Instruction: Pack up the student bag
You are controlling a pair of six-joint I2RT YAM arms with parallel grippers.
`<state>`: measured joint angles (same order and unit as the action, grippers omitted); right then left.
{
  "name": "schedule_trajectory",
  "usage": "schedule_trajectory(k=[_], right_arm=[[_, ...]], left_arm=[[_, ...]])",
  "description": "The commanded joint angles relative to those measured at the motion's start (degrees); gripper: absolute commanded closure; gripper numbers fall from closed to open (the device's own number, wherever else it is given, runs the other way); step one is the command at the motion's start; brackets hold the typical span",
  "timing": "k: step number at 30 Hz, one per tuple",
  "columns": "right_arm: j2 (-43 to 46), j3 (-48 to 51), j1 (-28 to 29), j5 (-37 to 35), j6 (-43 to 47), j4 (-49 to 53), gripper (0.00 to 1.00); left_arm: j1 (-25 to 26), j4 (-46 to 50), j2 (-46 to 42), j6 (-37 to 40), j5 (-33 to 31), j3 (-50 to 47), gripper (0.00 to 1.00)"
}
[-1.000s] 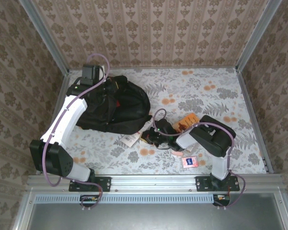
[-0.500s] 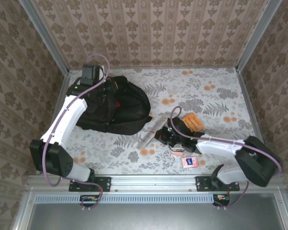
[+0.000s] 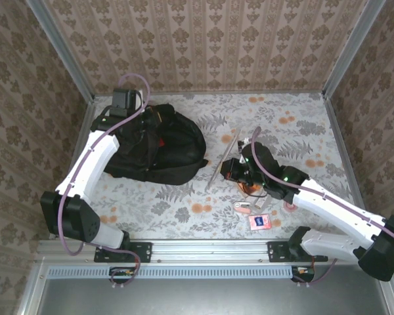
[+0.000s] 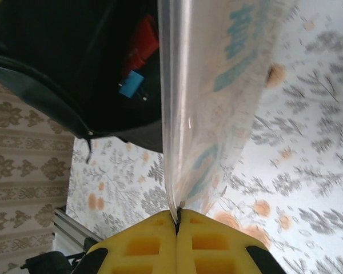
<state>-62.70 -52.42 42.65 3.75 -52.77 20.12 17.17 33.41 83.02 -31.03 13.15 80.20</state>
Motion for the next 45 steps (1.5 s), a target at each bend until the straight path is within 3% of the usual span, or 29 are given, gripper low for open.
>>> schedule_trajectory(k=[1, 10, 14, 21, 26, 30, 31, 32, 33, 38, 45], right_arm=[[-3.85, -6.26, -0.38, 2.85, 4.66, 2.17, 1.00], [-21.51, -26.22, -1.12, 8.81, 5.56, -1.13, 1.00], [-30.52, -31.92, -2.18, 7.99, 2.44, -5.77, 1.00], [-44.75, -38.81, -0.68, -0.41, -3.65, -10.89, 1.00], [-52.72, -40.84, 1.21, 1.20, -9.86, -21.25, 1.00], [-58.48, -48.91, 3.06, 2.72, -9.06, -17.84, 1.00], [-59.46, -50.63, 3.07, 3.06, -8.82, -15.56, 0.88], [-59.97, -51.56, 3.00, 2.96, -8.86, -13.46, 0.67], [-59.86, -51.07, 2.81, 2.97, -8.76, -12.90, 0.57], [-56.54, -48.53, 1.73, 3.62, -5.43, -9.45, 0.46], [-52.24, -47.35, 0.37, 10.09, 4.16, -2.18, 0.31]], left_arm=[[-0.10, -1.86, -1.11, 1.10, 1.35, 1.79, 1.00], [-0.14, -1.59, -1.02, 1.14, 2.54, 2.31, 1.00], [-0.12, -1.68, -1.00, 0.64, 3.29, 2.87, 1.00], [-0.12, -1.86, -0.42, -1.48, 5.38, 5.44, 1.00], [0.23, -1.60, 0.55, -2.55, 6.63, 7.63, 1.00], [0.19, -1.42, 0.56, -2.29, 6.21, 7.58, 1.00], [0.19, -1.35, 0.47, -2.15, 6.00, 7.60, 1.00], [0.15, -1.26, 0.42, -1.96, 5.78, 7.52, 1.00], [0.15, -1.16, 0.38, -1.69, 5.47, 7.44, 1.00], [0.14, -1.33, 0.38, -1.23, 4.48, 6.48, 1.00], [0.08, -1.91, 1.25, -1.14, 4.34, 5.57, 1.00]])
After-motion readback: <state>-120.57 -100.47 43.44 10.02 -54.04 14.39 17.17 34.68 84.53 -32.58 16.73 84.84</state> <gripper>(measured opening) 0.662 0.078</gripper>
